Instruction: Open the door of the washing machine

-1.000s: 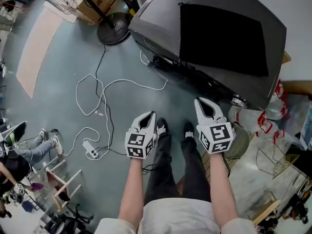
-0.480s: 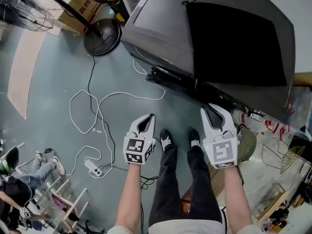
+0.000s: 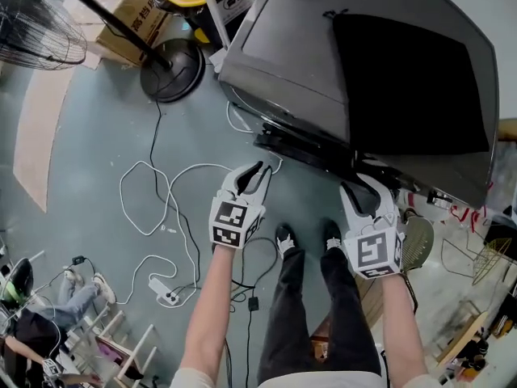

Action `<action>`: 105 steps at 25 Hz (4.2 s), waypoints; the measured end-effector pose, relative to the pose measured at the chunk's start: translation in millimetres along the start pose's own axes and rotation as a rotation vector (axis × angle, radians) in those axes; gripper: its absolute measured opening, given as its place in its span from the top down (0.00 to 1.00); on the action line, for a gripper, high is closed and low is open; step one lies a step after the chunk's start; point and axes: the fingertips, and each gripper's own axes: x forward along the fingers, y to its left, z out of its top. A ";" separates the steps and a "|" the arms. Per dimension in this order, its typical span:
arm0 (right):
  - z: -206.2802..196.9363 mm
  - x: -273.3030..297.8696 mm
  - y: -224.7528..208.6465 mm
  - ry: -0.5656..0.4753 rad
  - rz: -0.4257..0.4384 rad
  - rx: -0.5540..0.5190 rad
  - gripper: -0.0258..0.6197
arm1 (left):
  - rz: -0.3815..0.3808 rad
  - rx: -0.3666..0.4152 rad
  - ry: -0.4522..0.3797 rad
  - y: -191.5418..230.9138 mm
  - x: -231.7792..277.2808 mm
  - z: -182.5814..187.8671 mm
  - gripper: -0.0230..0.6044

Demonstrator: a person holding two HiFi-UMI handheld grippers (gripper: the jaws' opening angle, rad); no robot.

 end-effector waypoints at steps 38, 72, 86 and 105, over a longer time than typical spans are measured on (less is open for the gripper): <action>-15.5 18.3 5.7 0.055 -0.035 0.008 0.71 | -0.401 0.699 0.437 -3.9 75.4 -33.8 0.59; -17.7 -0.7 46.5 -0.003 0.102 0.021 0.72 | -0.370 0.613 0.446 -17.6 19.9 -82.1 0.56; -28.2 -19.7 70.7 -0.002 0.164 -0.052 0.71 | -0.483 0.709 0.514 -54.5 3.5 -112.0 0.47; -40.6 -40.1 96.1 0.007 0.211 -0.175 0.71 | -0.418 0.666 0.468 -86.8 -19.6 -139.9 0.46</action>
